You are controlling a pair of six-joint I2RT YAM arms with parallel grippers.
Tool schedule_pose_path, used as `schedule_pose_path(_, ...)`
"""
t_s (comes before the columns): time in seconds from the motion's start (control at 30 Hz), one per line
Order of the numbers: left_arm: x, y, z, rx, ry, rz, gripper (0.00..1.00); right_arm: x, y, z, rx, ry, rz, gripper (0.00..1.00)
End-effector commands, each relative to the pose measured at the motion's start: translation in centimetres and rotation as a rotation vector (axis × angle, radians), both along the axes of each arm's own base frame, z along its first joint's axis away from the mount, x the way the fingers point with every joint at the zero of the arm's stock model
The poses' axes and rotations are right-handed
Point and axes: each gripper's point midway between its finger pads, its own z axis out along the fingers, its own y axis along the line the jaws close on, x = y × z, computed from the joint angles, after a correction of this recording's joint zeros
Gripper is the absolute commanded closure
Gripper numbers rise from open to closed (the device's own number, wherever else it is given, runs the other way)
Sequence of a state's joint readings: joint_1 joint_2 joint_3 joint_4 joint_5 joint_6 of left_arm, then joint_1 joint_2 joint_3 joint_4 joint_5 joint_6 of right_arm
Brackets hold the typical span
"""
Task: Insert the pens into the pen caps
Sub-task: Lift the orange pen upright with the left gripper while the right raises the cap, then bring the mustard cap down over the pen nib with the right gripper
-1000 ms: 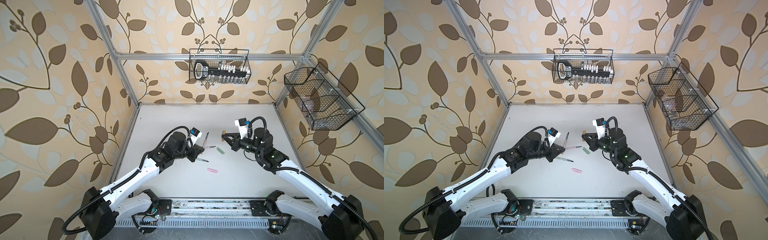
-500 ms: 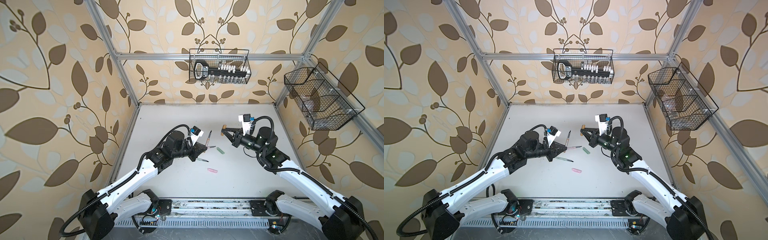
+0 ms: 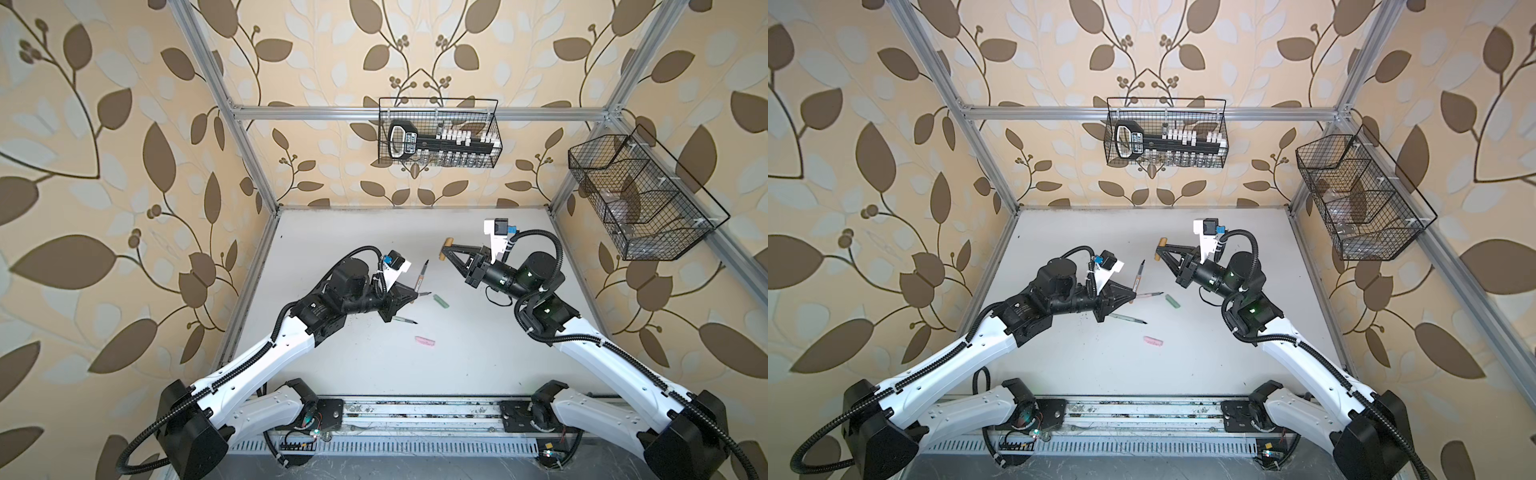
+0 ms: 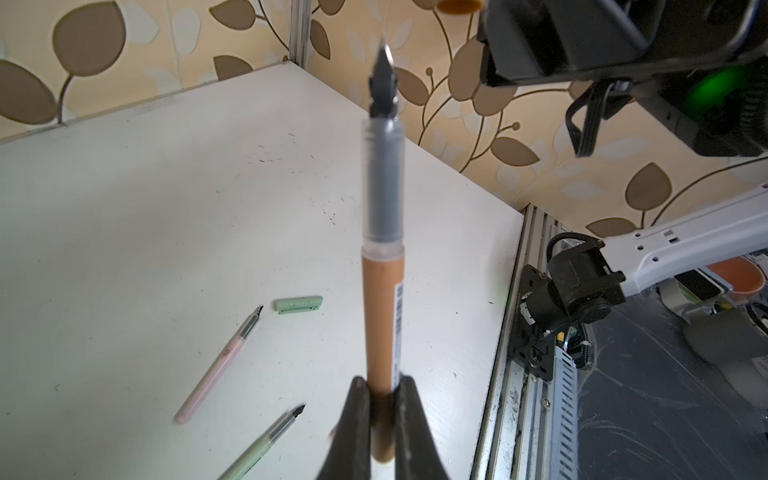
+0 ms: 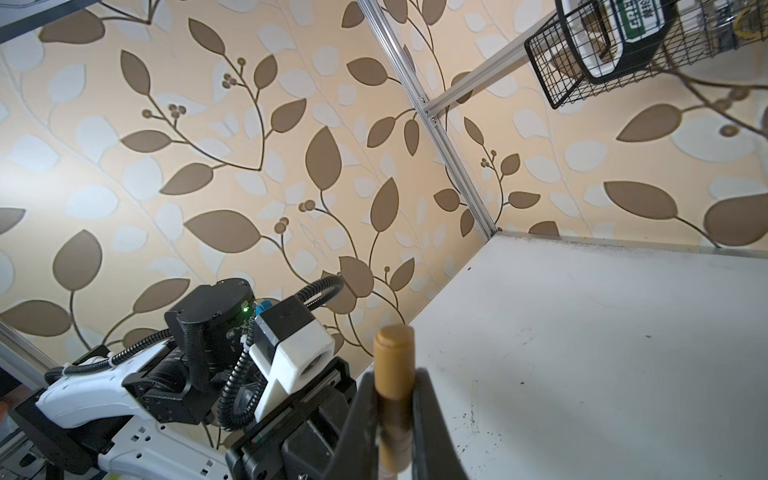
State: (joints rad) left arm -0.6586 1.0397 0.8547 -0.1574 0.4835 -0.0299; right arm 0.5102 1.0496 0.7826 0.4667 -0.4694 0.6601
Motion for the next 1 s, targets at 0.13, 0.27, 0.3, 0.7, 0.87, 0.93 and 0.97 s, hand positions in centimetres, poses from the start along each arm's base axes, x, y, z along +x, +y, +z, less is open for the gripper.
schedule_pose_path(0.13,-0.5,-0.9,2.2,-0.031,-0.059,-0.060,1.00,-1.0,1.5,2.8,0.049,-0.061,0.059,0.90)
schedule_pose_path(0.27,-0.6,-0.8,2.3,-0.032,-0.064,-0.056,1.00,-0.7,1.9,2.5,0.045,-0.054,0.067,0.90)
schedule_pose_path(0.3,-0.6,-0.7,2.3,-0.030,-0.066,-0.057,1.00,-0.6,1.9,2.4,0.043,-0.052,0.065,0.90)
schedule_pose_path(0.7,-0.5,-0.8,2.4,-0.042,-0.069,-0.053,1.00,-0.3,2.4,1.2,0.033,-0.024,0.071,0.90)
schedule_pose_path(0.87,-0.5,-0.7,2.4,-0.040,-0.069,-0.051,1.00,-0.1,2.5,0.7,0.030,-0.019,0.063,0.90)
schedule_pose_path(0.93,-0.6,-0.7,2.4,-0.039,-0.070,-0.051,1.00,0.0,2.5,0.5,0.029,-0.018,0.061,0.90)
schedule_pose_path(0.97,-0.5,-0.7,2.4,-0.039,-0.069,-0.048,1.00,0.2,2.5,0.4,0.030,-0.016,0.058,0.90)
